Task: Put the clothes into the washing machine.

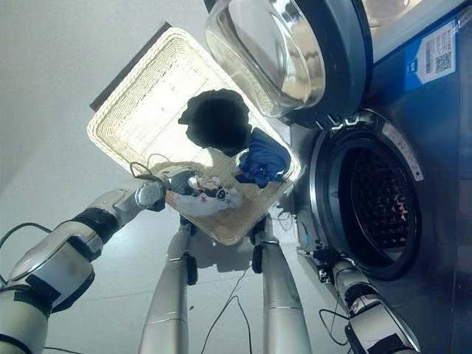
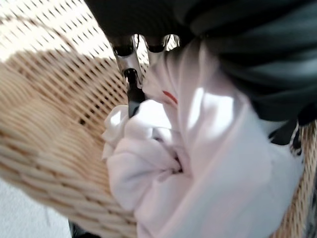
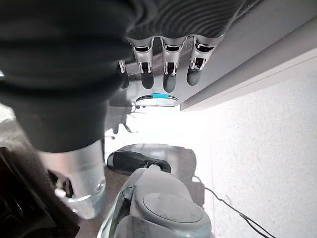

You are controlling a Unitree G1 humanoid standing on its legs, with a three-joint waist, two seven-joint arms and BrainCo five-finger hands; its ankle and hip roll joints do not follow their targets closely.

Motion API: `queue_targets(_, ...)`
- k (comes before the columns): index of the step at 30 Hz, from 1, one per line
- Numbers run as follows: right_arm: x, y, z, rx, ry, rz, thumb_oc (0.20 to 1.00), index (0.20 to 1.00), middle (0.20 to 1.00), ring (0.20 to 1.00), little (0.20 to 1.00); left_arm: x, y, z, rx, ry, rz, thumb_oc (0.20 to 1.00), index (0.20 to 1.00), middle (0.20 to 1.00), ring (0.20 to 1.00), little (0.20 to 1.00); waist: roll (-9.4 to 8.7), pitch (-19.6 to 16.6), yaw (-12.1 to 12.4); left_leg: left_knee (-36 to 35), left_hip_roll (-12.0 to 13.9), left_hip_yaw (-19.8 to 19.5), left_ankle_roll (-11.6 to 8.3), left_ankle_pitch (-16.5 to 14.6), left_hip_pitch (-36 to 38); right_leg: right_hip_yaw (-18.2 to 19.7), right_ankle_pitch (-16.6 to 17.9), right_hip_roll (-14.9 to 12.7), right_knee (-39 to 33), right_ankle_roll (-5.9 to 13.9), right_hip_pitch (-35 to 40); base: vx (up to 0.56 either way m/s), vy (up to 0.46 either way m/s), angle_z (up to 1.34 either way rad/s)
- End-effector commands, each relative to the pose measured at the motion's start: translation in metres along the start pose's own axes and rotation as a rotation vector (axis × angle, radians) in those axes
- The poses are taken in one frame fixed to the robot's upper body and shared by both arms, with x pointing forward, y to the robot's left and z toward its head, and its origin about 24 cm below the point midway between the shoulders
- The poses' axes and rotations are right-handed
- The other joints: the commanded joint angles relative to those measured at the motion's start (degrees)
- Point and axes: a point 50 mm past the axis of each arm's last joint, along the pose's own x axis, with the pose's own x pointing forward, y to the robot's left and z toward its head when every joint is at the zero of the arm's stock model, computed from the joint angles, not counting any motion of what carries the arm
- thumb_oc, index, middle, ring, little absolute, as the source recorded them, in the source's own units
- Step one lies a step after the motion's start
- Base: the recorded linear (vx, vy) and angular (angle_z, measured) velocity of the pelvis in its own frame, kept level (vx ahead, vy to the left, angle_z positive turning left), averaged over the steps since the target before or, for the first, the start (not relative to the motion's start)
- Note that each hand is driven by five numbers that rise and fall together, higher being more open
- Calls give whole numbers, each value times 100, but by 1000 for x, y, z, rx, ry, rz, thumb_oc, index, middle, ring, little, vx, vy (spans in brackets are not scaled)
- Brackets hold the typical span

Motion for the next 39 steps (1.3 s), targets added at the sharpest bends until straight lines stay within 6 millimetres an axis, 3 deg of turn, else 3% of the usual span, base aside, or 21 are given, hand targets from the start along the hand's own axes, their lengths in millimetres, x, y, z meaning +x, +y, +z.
queue_targets(1,-4,-18,-9,-18,42,-42,1000,1000,1000,1000,1000,-4,-56,-13,-8,63,-226,200,200,200,200,200,-40,-61,110,823,-387,304,196,-933,-17,158,1453,248,-1563,617,181,-6,20,-3)
queue_targets(6,-3,-17,-6,0,21,-50,1000,1000,1000,1000,1000,-3,-56,-11,-30,62,-219,200,200,200,200,200,-10,-61,118,802,-383,317,191,-921,-13,171,1445,245,-1571,616,187,0,0,0)
queue_targets(9,-4,-19,2,45,-33,-53,1000,1000,1000,1000,1000,-2,-53,-11,-156,65,-151,200,200,200,200,200,8,-61,135,793,-376,313,194,-907,2,174,1442,246,-1557,617,204,0,0,0)
queue_targets(13,-7,-19,36,219,-253,-14,1000,1000,1000,1000,1000,-7,-30,-17,-656,14,173,200,200,200,200,200,-9,-61,171,757,-365,286,186,-873,59,183,1430,264,-1546,623,255,0,0,0)
queue_targets(15,-10,-16,52,304,-359,9,1000,1000,1000,1000,1000,-11,-21,-18,-806,-41,289,200,200,200,200,200,-22,-61,186,744,-364,268,170,-877,94,171,1415,257,-1551,621,287,0,0,0)
queue_targets(21,-31,6,105,483,-667,115,1000,1000,1000,1000,1000,-25,-1,-5,-1016,-263,527,200,200,200,200,200,-29,-61,248,600,-415,227,141,-851,198,100,1401,241,-1579,615,345,-11,-10,-3)
queue_targets(27,-66,34,142,536,-879,210,1000,1000,1000,1000,1000,-35,20,19,-1061,-464,647,200,200,200,200,200,-16,-61,251,506,-466,218,135,-833,242,50,1367,205,-1543,628,333,0,0,0)
queue_targets(39,-120,70,160,542,-1109,420,1000,1000,1000,1000,1000,-59,36,61,-1039,-770,698,200,200,200,200,200,45,-61,247,444,-496,242,160,-791,214,39,1291,146,-1492,637,281,0,3,-1)
